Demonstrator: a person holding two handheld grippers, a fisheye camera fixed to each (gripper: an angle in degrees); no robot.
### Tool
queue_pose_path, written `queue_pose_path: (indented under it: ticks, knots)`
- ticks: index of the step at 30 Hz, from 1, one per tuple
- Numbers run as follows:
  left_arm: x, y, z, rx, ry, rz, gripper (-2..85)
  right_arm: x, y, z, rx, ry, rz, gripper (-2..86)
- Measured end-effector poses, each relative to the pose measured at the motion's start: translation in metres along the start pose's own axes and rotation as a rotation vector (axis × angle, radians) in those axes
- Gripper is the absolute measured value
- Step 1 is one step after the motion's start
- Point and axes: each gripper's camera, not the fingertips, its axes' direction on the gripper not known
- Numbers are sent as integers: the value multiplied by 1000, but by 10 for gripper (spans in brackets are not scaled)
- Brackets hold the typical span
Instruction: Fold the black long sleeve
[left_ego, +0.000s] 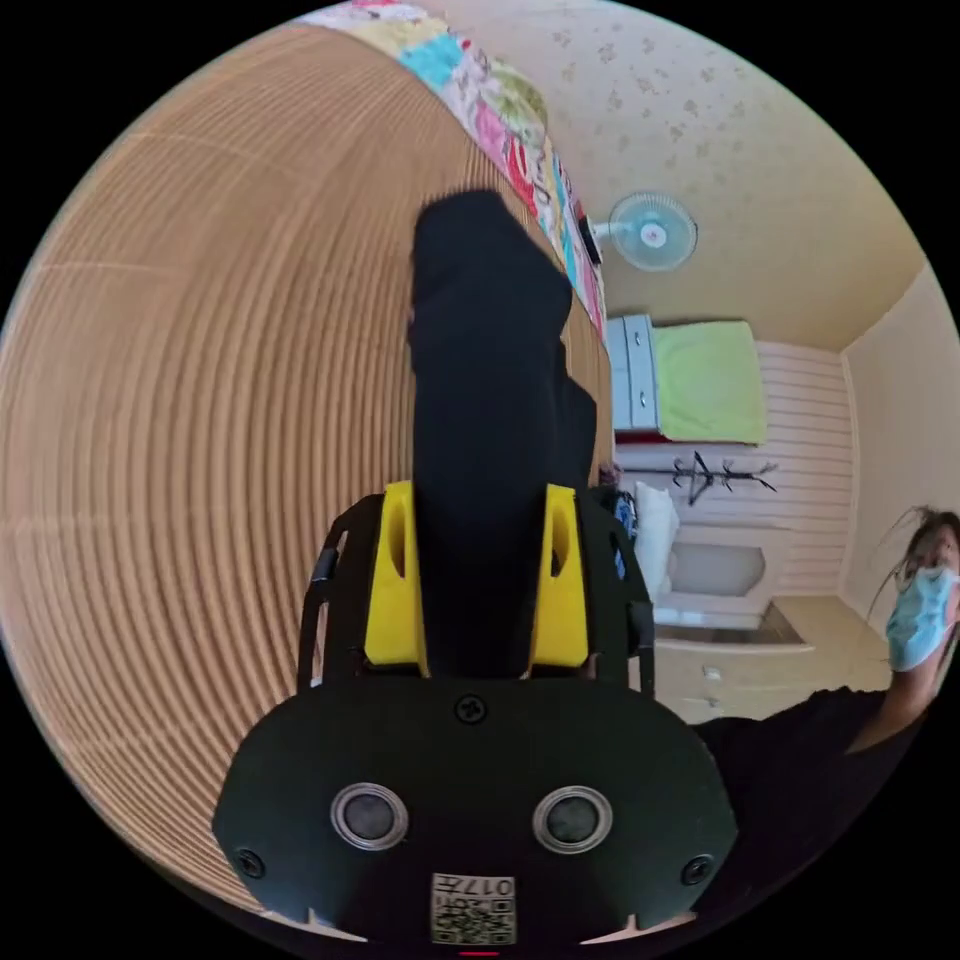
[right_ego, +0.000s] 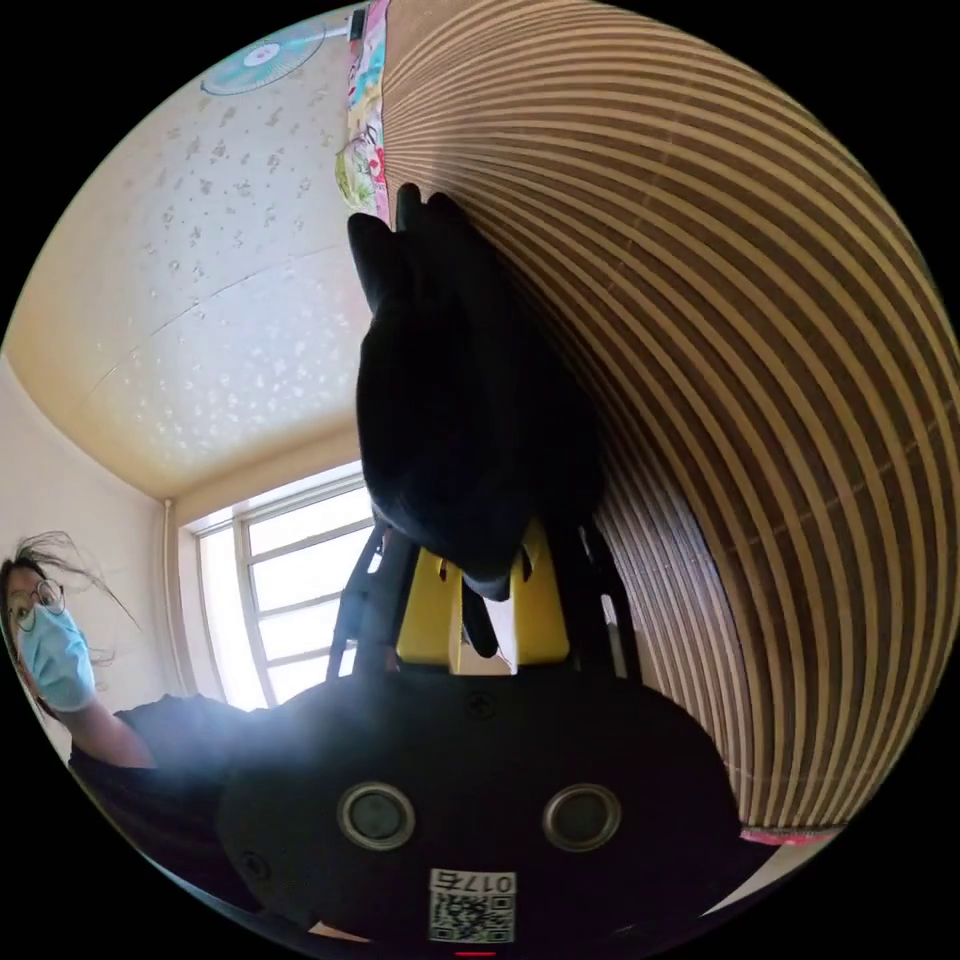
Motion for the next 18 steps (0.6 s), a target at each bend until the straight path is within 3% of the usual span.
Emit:
queue_pose_path:
  ticks: [3, 12, 16, 18]
  knots:
    - [53, -8, 33, -47, -88, 96, 137, -16, -5, -36, 69, 51, -37, 68]
    - [181, 58, 230, -403, -18, 149, 132, -11, 36, -201, 253, 472, 46, 60]
    - [214, 75, 203, -356, -178, 166, 101, 3, 63, -231, 231, 527, 227, 71]
    - [205, 71, 186, -422, -242, 121, 87, 6, 69, -223, 169, 550, 283, 76]
